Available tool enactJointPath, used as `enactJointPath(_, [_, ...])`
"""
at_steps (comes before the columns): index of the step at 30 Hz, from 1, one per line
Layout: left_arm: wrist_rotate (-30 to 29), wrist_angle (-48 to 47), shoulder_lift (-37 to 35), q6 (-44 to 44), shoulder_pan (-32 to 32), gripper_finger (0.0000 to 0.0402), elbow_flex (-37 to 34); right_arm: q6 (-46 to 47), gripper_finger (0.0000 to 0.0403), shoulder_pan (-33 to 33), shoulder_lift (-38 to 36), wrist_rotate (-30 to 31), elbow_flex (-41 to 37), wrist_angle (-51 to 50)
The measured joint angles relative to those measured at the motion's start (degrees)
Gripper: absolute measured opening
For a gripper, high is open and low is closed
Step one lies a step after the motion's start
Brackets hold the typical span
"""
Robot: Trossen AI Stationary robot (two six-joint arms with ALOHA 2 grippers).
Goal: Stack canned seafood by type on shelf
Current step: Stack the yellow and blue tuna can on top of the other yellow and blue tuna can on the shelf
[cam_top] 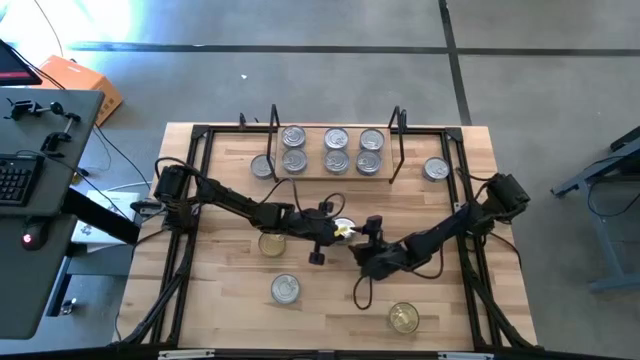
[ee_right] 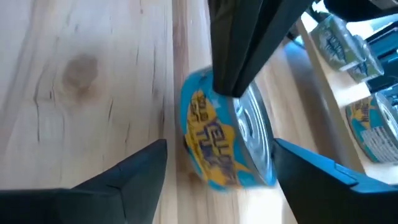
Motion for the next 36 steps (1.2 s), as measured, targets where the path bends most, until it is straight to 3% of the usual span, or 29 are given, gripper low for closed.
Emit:
enactJointPath(6, [0.15,2.19,-0.13,0.43,-0.15,0.0000,0.00,-5.01,0.0244,-1.50,0.00,-0.93,-3.43,10.43])
enactJointPath(11, [-0.26,1.12,-1.37,0.14,-0.13,0.0001,0.00,-4.81,0.0171,-2.08,0.00,-1.74,-2.66,9.67])
enactJointPath(14, [-1.77,-3.73,-4.30,0.15,-0.11,0.0001,0.00,-3.57,0.0121,-2.28,-0.04,-2.78,-1.99,9.25])
enactJointPath(17, [-5.59,-12.64,-9.40,0.02,-0.25,0.0000,0.17,-3.44,0.0120,-2.22,-0.07,-2.72,-0.37,7.00])
enactJointPath(23, [-15.09,-37.02,-19.25,-11.37,-0.82,0.0000,-0.02,-2.96,0.0120,-1.90,-0.56,-0.63,9.50,-7.48])
enactJointPath(27, [-23.67,-46.94,-24.64,-20.41,-4.49,0.0000,-3.69,-3.64,0.0120,-4.11,-1.04,3.87,19.57,-22.79])
enactJointPath(31, [-28.95,-44.79,-29.25,-28.02,-9.41,0.0000,-10.63,-9.21,0.0120,-9.83,-1.11,4.75,28.93,-35.44])
enactJointPath(36, [-30.84,-34.32,-31.51,-34.64,-15.48,0.0000,-19.72,-21.23,0.0120,-23.25,-1.11,-4.34,34.22,-36.89])
